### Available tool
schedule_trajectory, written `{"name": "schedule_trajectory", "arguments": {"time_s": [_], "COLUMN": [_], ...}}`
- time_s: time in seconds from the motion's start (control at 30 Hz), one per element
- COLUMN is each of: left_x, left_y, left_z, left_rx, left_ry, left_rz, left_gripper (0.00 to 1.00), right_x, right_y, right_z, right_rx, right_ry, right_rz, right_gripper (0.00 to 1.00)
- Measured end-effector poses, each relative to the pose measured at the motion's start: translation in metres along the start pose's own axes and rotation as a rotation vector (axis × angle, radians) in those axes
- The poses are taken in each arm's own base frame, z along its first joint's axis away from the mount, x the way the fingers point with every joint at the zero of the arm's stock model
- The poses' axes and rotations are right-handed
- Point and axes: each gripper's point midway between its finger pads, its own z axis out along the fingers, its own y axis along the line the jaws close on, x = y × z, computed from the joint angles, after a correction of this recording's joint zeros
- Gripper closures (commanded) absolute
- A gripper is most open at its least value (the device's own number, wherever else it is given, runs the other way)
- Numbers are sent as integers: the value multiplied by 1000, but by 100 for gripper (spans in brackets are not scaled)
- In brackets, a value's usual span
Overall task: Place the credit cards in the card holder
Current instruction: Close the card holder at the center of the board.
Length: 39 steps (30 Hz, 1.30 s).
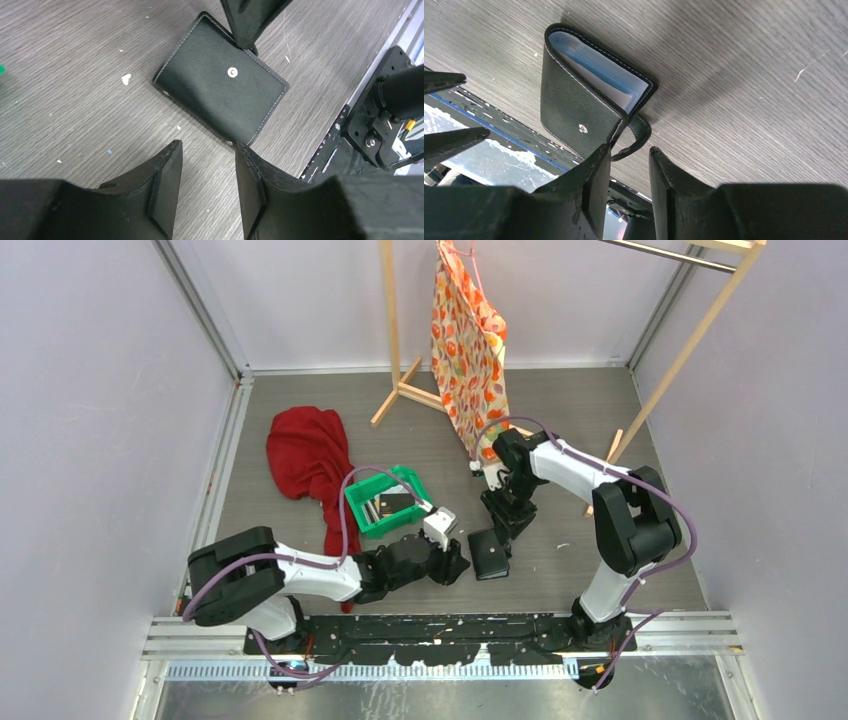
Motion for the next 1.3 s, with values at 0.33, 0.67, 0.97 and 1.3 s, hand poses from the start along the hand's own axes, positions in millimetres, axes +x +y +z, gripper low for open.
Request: {"name": "schedule_trajectory", "arguments": {"time_s": [0.33, 0.67, 0.97, 1.3], "left_x": [14, 11, 15, -23], "left_y": [-5, -8, -10, -3], "left_z": [8, 9, 13, 32], "left_rx": [16, 25, 39, -14], "left_ry": [19, 5, 3, -43], "left_rz": [118, 151, 264, 4], "left_gripper": [55, 54, 52, 66], "right_x": [5, 9, 9, -20], "right_y": [5, 5, 5, 12], "right_z": [2, 2, -3, -27], "right_rx": [30, 38, 36, 32], "right_ry": [30, 51, 39, -95], "right_rz": [-41, -53, -105, -214], "right_gripper": [64, 98, 99, 99]}}
